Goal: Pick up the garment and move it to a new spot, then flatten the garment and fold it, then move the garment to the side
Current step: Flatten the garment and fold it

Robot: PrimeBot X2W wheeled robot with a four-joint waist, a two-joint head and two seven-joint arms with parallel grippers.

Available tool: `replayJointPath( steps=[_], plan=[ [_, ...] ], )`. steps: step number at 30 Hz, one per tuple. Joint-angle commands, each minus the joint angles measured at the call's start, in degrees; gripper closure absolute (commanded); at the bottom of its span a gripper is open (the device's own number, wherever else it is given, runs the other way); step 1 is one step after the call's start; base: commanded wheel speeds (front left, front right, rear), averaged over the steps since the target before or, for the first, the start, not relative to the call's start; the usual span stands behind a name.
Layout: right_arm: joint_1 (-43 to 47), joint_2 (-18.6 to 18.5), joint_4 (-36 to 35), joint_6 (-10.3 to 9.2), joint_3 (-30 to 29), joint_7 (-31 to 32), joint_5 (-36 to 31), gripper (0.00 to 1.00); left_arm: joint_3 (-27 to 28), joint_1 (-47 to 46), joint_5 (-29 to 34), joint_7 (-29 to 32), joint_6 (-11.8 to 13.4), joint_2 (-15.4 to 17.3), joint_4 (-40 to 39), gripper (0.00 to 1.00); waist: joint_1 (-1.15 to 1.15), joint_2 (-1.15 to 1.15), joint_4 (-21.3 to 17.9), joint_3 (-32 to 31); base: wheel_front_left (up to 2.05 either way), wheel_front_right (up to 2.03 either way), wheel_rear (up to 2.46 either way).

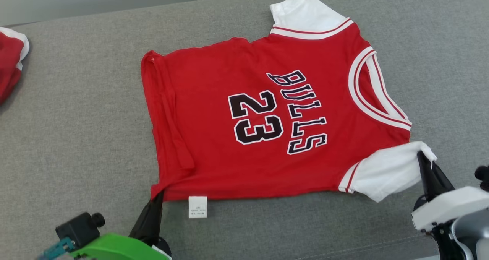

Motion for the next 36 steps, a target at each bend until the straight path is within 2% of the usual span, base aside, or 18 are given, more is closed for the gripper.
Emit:
replayJointPath(
  steps=[1,9,17,21,22,23,24,29,33,36],
  plan=[
    [-2.49,-0.07,0.51,-0.08,0.42,0.98,-1.00,1.00,0.38,-2.06,-0.63,1.72,1.22,0.87,-0.52,1.00,0.01,0.00,0.16,0.12,0.00,0.00,0.00],
    [-15.86,-2.18,6.44,-0.07,1.91,6.43,-4.98,1.00,1.66,-11.17,-4.37,10.94,8.14,0.29,-1.00,1.00,0.01,0.00,0.94,2.00,0.00,0.00,0.00],
    [-26.00,-4.64,13.63,-0.07,3.38,8.89,-7.14,1.00,2.81,-19.30,-8.74,17.32,12.64,-1.82,2.31,1.00,0.01,0.00,1.93,3.91,0.00,0.00,0.00],
    [-29.25,-5.37,17.21,-0.07,3.68,7.60,-8.18,1.00,2.76,-21.97,-8.82,18.57,13.46,-1.70,5.01,1.00,0.01,0.00,2.10,4.46,0.00,0.00,0.00],
    [-29.94,-5.37,17.88,-0.07,3.81,6.89,-8.08,1.00,2.50,-22.37,-8.39,18.78,13.37,-1.43,5.57,0.85,0.01,0.00,2.07,4.55,0.00,0.00,0.00],
    [-30.30,-5.53,18.38,-0.07,3.93,6.28,-8.37,0.64,2.41,-22.46,-8.50,18.83,13.21,-1.57,6.00,0.50,0.01,0.00,2.05,4.57,0.00,0.00,0.00],
    [-30.22,-5.59,19.25,-0.07,4.46,6.48,-8.31,0.00,2.26,-22.29,-8.50,18.82,13.00,-1.68,6.37,0.00,0.01,0.00,2.01,4.53,0.00,0.00,0.00],
    [-27.15,-8.00,17.78,-0.07,7.24,6.13,-8.75,0.00,3.21,-19.07,-8.61,16.87,11.93,-1.59,4.89,0.00,0.01,0.00,1.80,4.50,0.00,0.00,0.00],
    [-22.61,-11.30,14.00,-0.07,9.13,8.24,-9.64,0.00,3.55,-15.18,-7.33,15.23,10.41,0.34,0.92,0.00,0.01,0.00,1.42,5.23,0.00,0.00,0.00],
    [-19.93,-13.26,11.67,-0.08,8.45,9.59,-10.47,0.00,1.56,-13.09,-6.65,15.87,8.82,1.40,-0.29,0.00,0.01,0.00,1.70,6.38,0.00,0.00,0.00]
  ],
)
